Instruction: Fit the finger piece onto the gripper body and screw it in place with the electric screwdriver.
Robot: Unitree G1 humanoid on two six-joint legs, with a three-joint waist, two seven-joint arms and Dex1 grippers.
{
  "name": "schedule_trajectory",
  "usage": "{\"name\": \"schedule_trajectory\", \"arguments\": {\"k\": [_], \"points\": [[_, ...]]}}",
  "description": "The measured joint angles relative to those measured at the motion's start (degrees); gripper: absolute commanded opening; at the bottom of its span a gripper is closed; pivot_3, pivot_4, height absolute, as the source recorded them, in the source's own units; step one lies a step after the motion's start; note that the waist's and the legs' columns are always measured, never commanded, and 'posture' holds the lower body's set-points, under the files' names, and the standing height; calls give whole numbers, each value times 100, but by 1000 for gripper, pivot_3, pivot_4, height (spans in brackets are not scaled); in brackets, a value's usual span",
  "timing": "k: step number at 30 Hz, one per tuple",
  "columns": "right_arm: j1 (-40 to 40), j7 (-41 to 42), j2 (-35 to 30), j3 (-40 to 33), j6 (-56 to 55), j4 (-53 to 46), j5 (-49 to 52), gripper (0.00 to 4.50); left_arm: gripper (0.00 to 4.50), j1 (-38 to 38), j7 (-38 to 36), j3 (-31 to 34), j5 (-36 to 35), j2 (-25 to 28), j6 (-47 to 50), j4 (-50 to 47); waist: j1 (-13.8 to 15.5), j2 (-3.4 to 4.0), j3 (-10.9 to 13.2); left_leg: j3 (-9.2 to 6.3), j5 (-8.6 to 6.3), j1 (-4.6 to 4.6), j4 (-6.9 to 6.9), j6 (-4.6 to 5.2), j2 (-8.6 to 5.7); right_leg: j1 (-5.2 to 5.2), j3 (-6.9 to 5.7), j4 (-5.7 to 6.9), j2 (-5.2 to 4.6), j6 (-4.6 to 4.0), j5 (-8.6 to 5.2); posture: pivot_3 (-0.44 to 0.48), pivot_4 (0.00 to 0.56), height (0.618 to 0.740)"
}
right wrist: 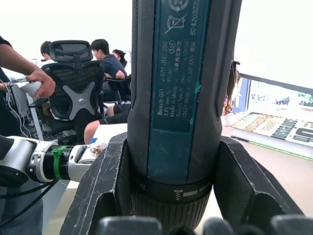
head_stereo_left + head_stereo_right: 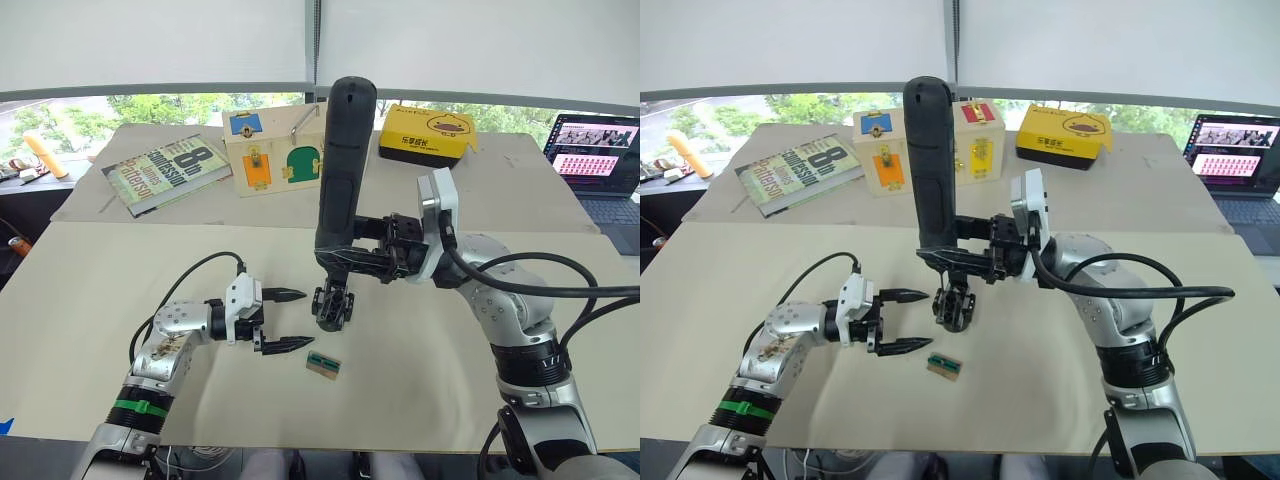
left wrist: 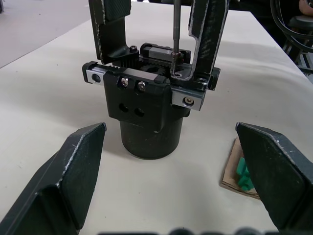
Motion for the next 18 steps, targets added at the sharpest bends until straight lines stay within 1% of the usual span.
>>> {"name": "schedule_trajectory", "arguments": {"k": [18], "points": [[-99,1,5,0,172,0,12,1913,4500,0,5,-10,5,0,-4,0,0,0,0,-1,0,0,0,0,0,0,0,0,0,0,0,0,150,740]]}}
